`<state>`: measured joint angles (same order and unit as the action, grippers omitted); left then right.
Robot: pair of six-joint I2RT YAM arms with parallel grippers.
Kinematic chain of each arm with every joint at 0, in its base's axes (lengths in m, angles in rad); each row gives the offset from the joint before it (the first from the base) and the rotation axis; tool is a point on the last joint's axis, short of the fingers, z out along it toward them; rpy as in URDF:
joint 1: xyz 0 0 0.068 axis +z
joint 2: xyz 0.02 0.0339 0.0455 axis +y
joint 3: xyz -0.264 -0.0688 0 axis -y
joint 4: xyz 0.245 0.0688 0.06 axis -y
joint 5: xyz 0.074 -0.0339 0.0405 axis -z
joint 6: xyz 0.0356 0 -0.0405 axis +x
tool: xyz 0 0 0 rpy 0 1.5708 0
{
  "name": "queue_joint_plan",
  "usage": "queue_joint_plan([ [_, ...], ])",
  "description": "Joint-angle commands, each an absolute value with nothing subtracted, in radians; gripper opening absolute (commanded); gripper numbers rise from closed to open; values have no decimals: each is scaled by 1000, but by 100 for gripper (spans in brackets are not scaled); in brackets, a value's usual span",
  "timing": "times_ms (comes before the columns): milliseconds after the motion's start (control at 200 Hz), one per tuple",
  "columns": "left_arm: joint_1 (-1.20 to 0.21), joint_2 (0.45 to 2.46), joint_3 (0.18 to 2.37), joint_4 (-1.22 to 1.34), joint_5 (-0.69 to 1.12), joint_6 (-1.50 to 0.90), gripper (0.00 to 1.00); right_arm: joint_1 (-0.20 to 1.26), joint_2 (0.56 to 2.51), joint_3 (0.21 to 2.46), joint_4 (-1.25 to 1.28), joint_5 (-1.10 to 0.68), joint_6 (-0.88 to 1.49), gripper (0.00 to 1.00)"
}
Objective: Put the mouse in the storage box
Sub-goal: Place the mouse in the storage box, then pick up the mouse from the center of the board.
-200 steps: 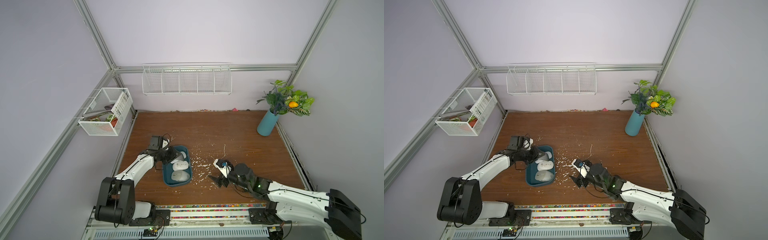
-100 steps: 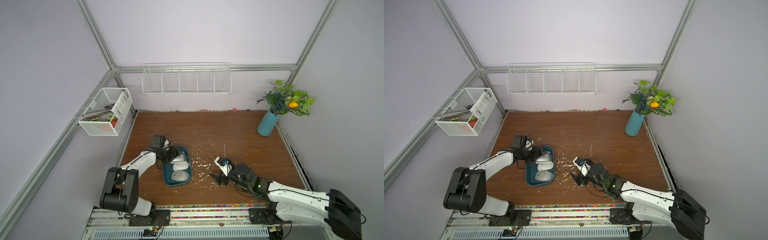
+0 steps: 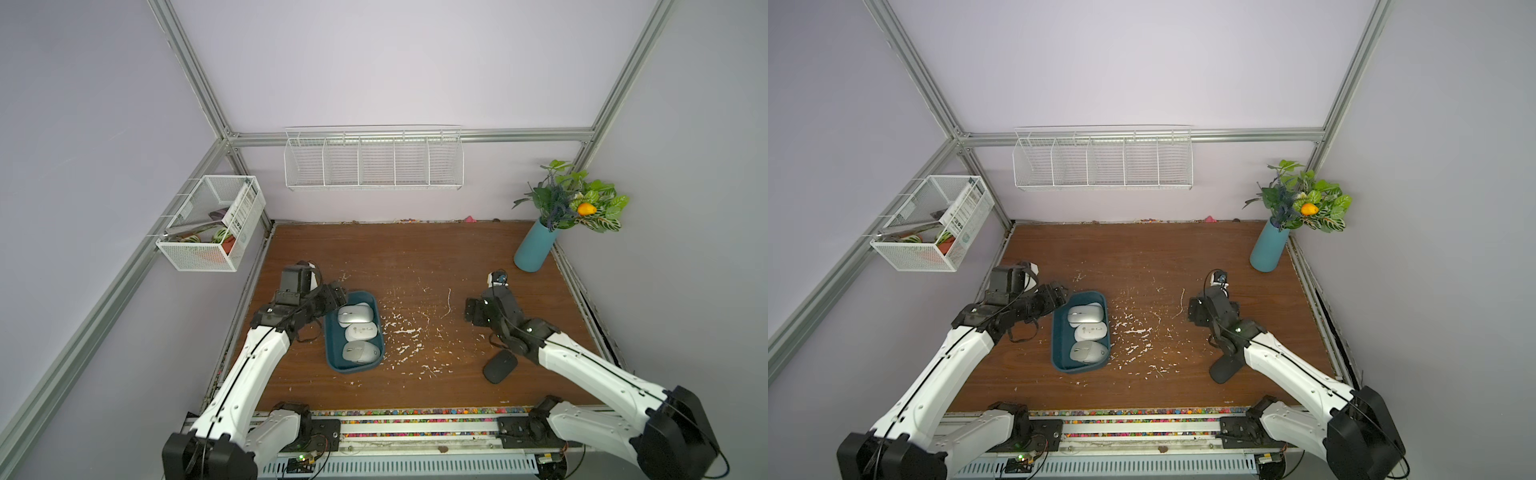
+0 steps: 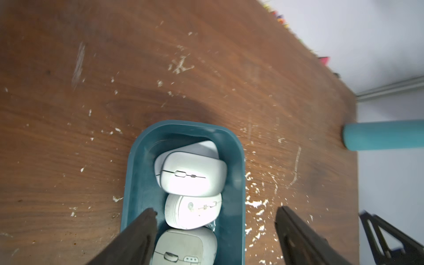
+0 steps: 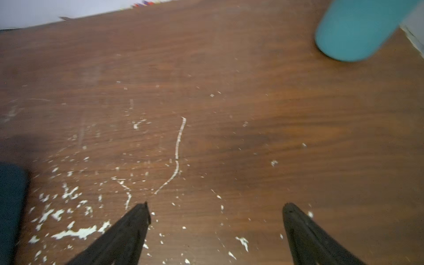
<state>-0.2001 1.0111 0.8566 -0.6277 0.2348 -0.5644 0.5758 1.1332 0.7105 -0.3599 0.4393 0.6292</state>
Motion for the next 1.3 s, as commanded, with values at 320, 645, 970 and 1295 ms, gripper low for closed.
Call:
queue_joint_plan([
  [320,-242,891,782,-614,415,-528,91,557,1182,742,-984,448,1180,98],
  [645,-252,919,770,-579,439,-531,92,555,1163,625,-921,317,1230,98],
  [970,-250,899,769,-579,440,-522,92,557,1251,558,-780,182,1256,93],
  [1295,-250,885,761,-571,444,-515,92,555,1293,539,-722,127,1270,72],
])
